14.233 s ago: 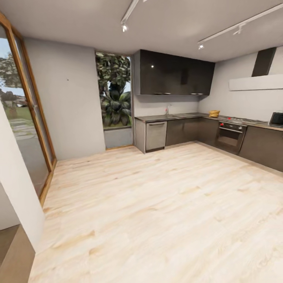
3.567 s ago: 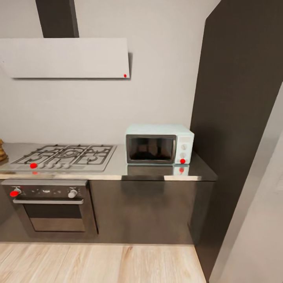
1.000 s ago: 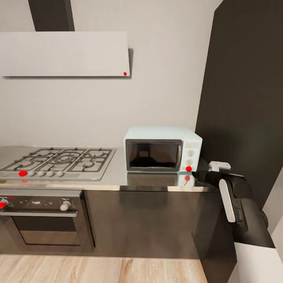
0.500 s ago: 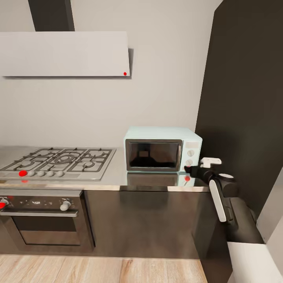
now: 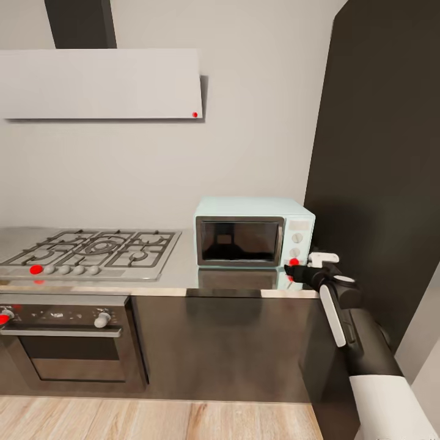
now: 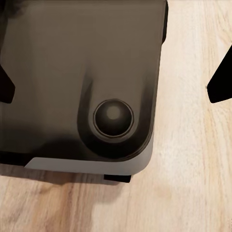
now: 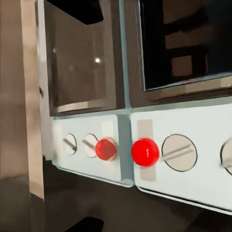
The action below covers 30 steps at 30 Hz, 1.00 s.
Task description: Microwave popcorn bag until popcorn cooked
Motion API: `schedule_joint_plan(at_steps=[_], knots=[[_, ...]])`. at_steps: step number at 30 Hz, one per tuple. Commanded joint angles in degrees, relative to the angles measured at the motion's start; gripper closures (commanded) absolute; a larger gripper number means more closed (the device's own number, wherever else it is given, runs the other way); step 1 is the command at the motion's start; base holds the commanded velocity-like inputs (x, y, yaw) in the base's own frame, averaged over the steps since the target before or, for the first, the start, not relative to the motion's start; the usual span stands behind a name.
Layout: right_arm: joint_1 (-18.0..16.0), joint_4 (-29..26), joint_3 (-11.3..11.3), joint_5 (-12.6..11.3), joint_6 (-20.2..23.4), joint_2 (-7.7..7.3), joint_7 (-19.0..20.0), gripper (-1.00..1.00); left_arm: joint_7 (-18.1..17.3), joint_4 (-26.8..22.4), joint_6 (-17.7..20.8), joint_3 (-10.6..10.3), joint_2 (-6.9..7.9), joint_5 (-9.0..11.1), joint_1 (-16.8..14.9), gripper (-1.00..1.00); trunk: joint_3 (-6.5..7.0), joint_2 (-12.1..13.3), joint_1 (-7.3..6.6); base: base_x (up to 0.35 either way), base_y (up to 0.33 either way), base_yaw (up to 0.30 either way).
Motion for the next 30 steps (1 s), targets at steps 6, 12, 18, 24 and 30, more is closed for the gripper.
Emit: schedule_joint_plan(at_steps=[6, 12, 18, 24, 30], knots=[[-0.04, 2.07, -0.05, -0.37, -1.23, -0.18, 0.15, -1.00, -0.05, -0.01, -0.15, 0.23, -0.01, 0.14, 0.01, -1.00, -0.06, -0.03, 0.00, 0.000, 0.279, 0.000], [-0.03, 2.17, -0.02, -0.43, -1.25, -0.20, 0.29, -1.00, -0.08, -0.01, -0.14, 0.23, -0.01, 0.14, 0.00, -1.00, -0.06, -0.03, 0.00, 0.021, 0.160, 0.000], [-0.04, 2.17, -0.13, -0.16, -1.22, -0.39, 0.27, -1.00, -0.08, -0.01, -0.16, 0.23, -0.01, 0.14, -0.01, -1.00, -0.06, -0.03, 0.00, 0.050, 0.065, 0.000], [-0.04, 2.14, -0.17, -0.09, -2.91, -0.50, 0.28, -1.00, -0.06, -0.01, -0.13, 0.23, 0.02, 0.14, 0.00, -1.00, -0.06, -0.03, 0.00, 0.002, 0.003, 0.000], [-0.04, 2.07, -0.01, -0.15, -5.76, -0.84, 0.57, -1.00, -0.01, -0.01, -0.10, 0.23, 0.01, 0.16, 0.01, -1.00, -0.06, -0.03, 0.00, 0.005, 0.000, 0.000]])
